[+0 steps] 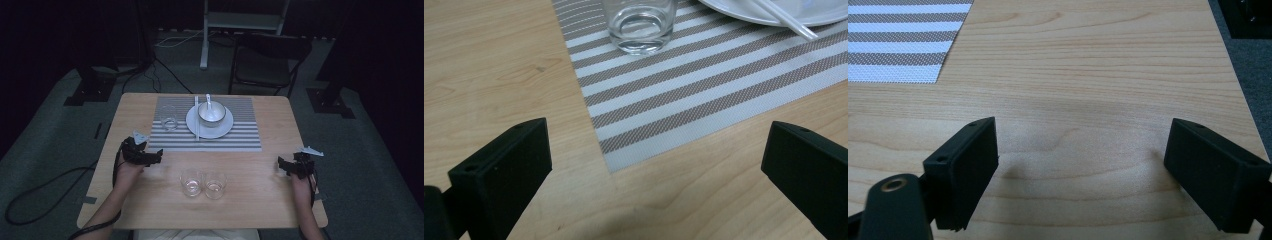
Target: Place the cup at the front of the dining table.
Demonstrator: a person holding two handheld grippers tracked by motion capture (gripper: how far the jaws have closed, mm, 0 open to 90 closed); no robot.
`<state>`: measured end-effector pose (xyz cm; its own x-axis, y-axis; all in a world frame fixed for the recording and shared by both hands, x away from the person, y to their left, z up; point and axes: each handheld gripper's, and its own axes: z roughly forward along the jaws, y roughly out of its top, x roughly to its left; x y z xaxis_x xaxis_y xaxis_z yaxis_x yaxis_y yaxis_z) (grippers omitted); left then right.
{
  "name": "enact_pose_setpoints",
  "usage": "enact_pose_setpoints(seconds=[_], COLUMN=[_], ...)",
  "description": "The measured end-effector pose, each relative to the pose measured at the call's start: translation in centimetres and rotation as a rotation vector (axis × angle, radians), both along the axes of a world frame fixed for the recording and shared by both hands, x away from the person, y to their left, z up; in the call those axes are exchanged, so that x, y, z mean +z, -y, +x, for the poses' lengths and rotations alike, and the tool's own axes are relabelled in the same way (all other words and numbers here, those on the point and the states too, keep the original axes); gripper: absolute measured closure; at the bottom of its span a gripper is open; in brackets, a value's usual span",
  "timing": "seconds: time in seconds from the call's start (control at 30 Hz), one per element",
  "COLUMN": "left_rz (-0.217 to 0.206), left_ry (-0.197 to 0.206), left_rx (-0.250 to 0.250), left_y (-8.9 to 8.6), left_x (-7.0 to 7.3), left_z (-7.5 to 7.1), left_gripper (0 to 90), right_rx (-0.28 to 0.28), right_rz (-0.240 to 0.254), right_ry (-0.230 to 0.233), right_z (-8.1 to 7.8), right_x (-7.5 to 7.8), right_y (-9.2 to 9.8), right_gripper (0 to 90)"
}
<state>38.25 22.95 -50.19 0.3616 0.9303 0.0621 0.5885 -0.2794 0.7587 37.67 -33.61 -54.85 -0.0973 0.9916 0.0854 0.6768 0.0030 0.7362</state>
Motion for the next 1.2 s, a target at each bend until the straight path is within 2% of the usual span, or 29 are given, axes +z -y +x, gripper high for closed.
enact_pose_setpoints(seconds=[0.07, 0.2, 0.3, 0.33, 0.43, 0.57, 0.7, 0.8, 0.9, 0.97, 1.03, 1.17, 1.2], left_rz=[-0.017, -0.02, 0.0, 0.003, 0.007, -0.016, -0.017, -0.038, -0.042, -0.04, -0.069, -0.043, -0.05], left_ry=[0.003, 0.008, 0.059, 0.062, 0.049, 0.033, 0.045, 0.032, 0.027, 0.041, 0.039, 0.045, 0.045], left_rx=[0.0, -0.002, 0.022, 0.023, 0.027, 0.021, 0.022, 0.018, 0.013, 0.019, 0.013, 0.007, 0.009], left_y=[-0.3, -0.6, -0.8, -0.9, -1.3, -1.9, -2.4, -2.7, -2.7, -2.7, -2.8, -2.7, -2.8], left_x=[-0.1, -0.3, -0.6, -0.6, -0.9, -1.1, -1.2, -1.4, -1.7, -1.7, -1.6, -1.6, -1.7], left_z=[-0.5, -1.5, -2.3, -2.4, -2.7, -3.5, -4.8, -5.8, -6.7, -7.3, -7.8, -8.6, -8.8], left_gripper=[0.3, 0.3, 0.4, 0.3, 0.4, 0.4, 0.3, 0.3, 0.4, 0.4, 0.4, 0.3, 0.3], right_rx=[0.0, 0.0, -0.001, 0.0, 0.0, -0.001, -0.003, -0.003, -0.004, -0.005, -0.005, -0.005, -0.005], right_rz=[0.0, -0.002, -0.003, -0.004, -0.007, -0.007, -0.007, -0.009, -0.009, -0.01, -0.01, -0.01, -0.01], right_ry=[0.0, 0.0, 0.0, -0.001, -0.001, -0.002, -0.002, -0.002, -0.002, -0.003, -0.002, -0.002, -0.002], right_z=[0.0, 0.0, 0.0, 0.0, 0.0, 0.0, 0.0, 0.0, 0.0, 0.0, 0.0, 0.0, 0.0], right_x=[0.0, 0.0, 0.0, 0.0, 0.0, 0.0, 0.0, 0.0, 0.0, 0.0, 0.0, 0.0, 0.0], right_y=[0.0, 0.0, -0.1, -0.1, -0.1, -0.1, -0.1, -0.1, -0.1, -0.1, -0.1, -0.1, -0.1], right_gripper=[13.5, 13.5, 13.5, 13.5, 13.5, 13.5, 13.5, 13.5, 13.5, 13.5, 13.5, 13.5, 13.5])
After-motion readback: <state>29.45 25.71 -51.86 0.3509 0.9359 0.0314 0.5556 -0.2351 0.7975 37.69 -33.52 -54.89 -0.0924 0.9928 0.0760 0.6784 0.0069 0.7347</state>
